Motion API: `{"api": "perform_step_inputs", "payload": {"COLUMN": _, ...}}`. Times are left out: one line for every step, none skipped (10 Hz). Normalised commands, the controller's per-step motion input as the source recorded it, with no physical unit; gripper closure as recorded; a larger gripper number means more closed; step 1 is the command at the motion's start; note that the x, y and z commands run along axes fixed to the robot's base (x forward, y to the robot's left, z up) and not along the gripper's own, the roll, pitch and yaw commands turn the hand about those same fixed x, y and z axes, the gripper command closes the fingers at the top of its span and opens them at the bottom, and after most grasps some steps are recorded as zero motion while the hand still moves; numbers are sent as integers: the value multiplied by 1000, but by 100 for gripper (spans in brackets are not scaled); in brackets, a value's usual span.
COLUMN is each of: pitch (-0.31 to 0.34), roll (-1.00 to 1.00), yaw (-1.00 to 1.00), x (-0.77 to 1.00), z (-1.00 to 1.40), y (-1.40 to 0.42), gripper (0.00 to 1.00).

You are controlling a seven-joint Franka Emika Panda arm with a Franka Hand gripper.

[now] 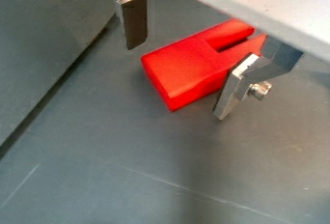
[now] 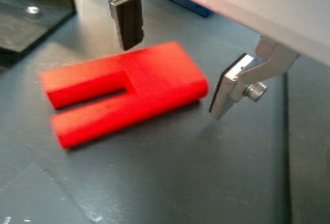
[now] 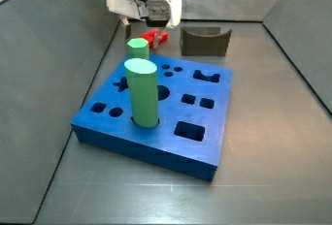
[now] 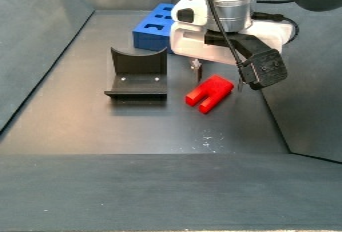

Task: Pick up the square-circle object. Move up. Place the square-circle object on the fixture. Regrasp the square-circle object. Rotate the square-circle object. Move to above the board. Insert the square-circle object.
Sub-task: Pick up the square-circle object.

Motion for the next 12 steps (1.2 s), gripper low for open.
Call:
{"api": "perform_step_inputs", "payload": {"pitch": 0, "roll": 0, "yaw": -214, "x": -220, "z": -49, "y": 0, "gripper": 0}}
{"api": "perform_step_inputs", "payload": {"pitch": -3, "roll": 0, "yaw": -23, "x": -26, "z": 0, "y": 0, "gripper": 0}}
{"api": "perform_step_inputs", "payload": {"pitch": -33, "roll": -17, "yaw": 0, "x": 0, "z": -80, "y": 6, "gripper": 0}}
{"api": "perform_step_inputs", "payload": {"pitch": -80, "roll": -50, "yaw": 0, "x": 0, "z": -203, "y": 14, "gripper": 0}}
{"api": "perform_step_inputs", "payload": {"pitch": -99, "roll": -54, "yaw": 0, "x": 0, "z": -226, "y": 9, "gripper": 0}}
{"api": "perform_step_inputs", "payload": {"pitch": -66, "roll": -47, "yaw": 0, "x": 0, "z": -174, "y": 14, "gripper": 0}}
{"api": "perform_step_inputs", "payload": {"pitch": -13, "roll": -26, "yaw": 0, "x": 0, "z": -60, "y": 6, "gripper": 0}}
{"api": "perform_step_inputs", "payload": {"pitch": 0, "roll": 0, "yaw": 0, "x": -17, "z": 0, "y": 0, "gripper": 0}}
{"api": "perform_step_inputs", "payload": {"pitch": -9, "roll": 13, "yaw": -80, "x": -149, "z": 0, "y": 0, "gripper": 0}}
{"api": "perform_step_inputs", "payload": {"pitch": 0, "roll": 0, "yaw": 0, "x": 0, "z": 0, "y": 0, "gripper": 100}}
{"api": "perform_step_inputs", "payload": {"pitch": 4, "roll": 0, "yaw": 0, "x": 0, "z": -69, "y": -43, "gripper": 100}}
{"api": "perform_step_inputs", "payload": {"pitch": 0, "roll": 0, "yaw": 0, "x": 0, "z": 0, "y": 0, "gripper": 100}}
